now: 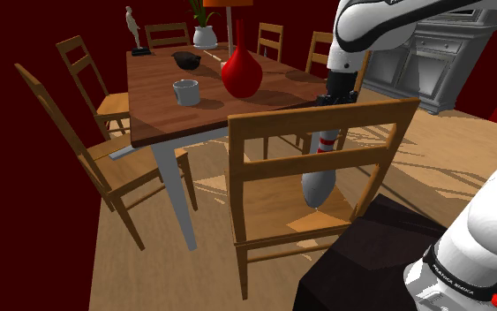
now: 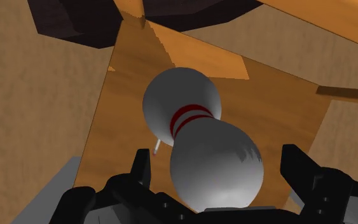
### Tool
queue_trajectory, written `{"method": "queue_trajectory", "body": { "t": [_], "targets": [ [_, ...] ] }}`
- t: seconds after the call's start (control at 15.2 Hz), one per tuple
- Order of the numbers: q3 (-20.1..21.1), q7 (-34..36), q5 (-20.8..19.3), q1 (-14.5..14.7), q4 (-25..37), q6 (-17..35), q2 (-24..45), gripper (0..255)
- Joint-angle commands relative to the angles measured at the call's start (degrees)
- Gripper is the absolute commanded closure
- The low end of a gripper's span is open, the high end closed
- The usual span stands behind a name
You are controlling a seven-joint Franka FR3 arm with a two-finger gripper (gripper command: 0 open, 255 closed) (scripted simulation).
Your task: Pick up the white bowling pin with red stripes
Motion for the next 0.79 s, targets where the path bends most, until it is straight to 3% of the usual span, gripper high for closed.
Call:
{"method": "queue_trajectory", "body": {
  "t": [0.0,0.07,0.73],
  "targets": [
    [0.0,-0.1,0.0,0.0,-0.4,0.5,0.1,0],
    [0.0,-0.1,0.0,0.0,-0.4,0.5,0.1,255],
    [0.0,0.0,0.0,0.0,0.2,-0.3,-0.1,255]
  ]
}}
